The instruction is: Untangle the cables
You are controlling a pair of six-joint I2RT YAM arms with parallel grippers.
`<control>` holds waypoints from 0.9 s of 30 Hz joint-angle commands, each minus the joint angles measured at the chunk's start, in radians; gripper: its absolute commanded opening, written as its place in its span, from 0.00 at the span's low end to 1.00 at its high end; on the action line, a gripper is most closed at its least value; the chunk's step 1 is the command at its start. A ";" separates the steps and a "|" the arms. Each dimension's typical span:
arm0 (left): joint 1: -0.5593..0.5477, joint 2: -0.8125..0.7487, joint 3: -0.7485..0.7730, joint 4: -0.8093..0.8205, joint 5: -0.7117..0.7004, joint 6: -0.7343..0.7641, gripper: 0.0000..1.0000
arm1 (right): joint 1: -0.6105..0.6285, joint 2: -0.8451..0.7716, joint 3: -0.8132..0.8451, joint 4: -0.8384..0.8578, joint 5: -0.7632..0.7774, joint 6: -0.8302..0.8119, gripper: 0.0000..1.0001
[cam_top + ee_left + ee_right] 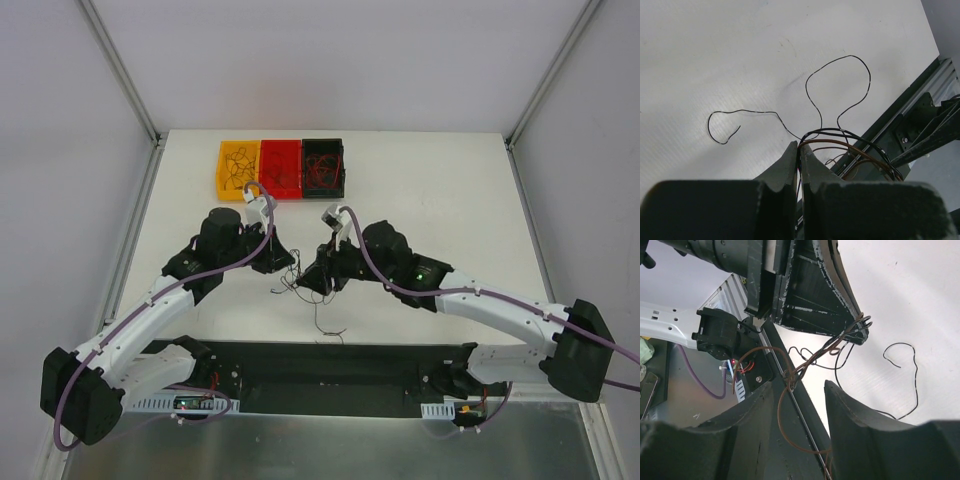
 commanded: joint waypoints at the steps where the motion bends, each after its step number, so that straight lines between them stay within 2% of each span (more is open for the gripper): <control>1: 0.003 -0.002 0.030 0.007 0.017 0.014 0.00 | 0.011 -0.070 -0.016 0.004 0.025 -0.025 0.48; 12: 0.003 -0.010 0.024 0.007 0.025 -0.009 0.00 | 0.028 0.075 0.053 0.065 0.018 0.004 0.44; 14: 0.003 -0.010 0.026 0.007 0.038 -0.015 0.00 | 0.029 0.088 0.056 0.064 0.050 0.007 0.37; 16: 0.003 -0.020 0.021 0.009 0.043 -0.019 0.00 | 0.029 0.088 0.050 0.055 0.105 0.006 0.23; 18: 0.003 -0.034 0.015 0.000 0.037 -0.016 0.00 | 0.029 0.069 0.030 0.035 0.223 0.015 0.05; 19: 0.003 -0.046 0.014 -0.004 0.025 -0.016 0.00 | 0.028 0.059 0.021 0.021 0.280 0.018 0.00; 21: 0.003 -0.063 0.009 -0.008 0.011 -0.018 0.00 | 0.029 0.031 0.000 -0.007 0.419 0.019 0.00; 25: 0.003 -0.076 0.017 -0.019 0.002 -0.018 0.00 | 0.029 -0.020 0.018 -0.226 0.769 0.035 0.00; 27: 0.003 -0.074 0.024 -0.033 0.002 -0.018 0.00 | 0.028 -0.056 0.009 -0.269 0.887 0.015 0.00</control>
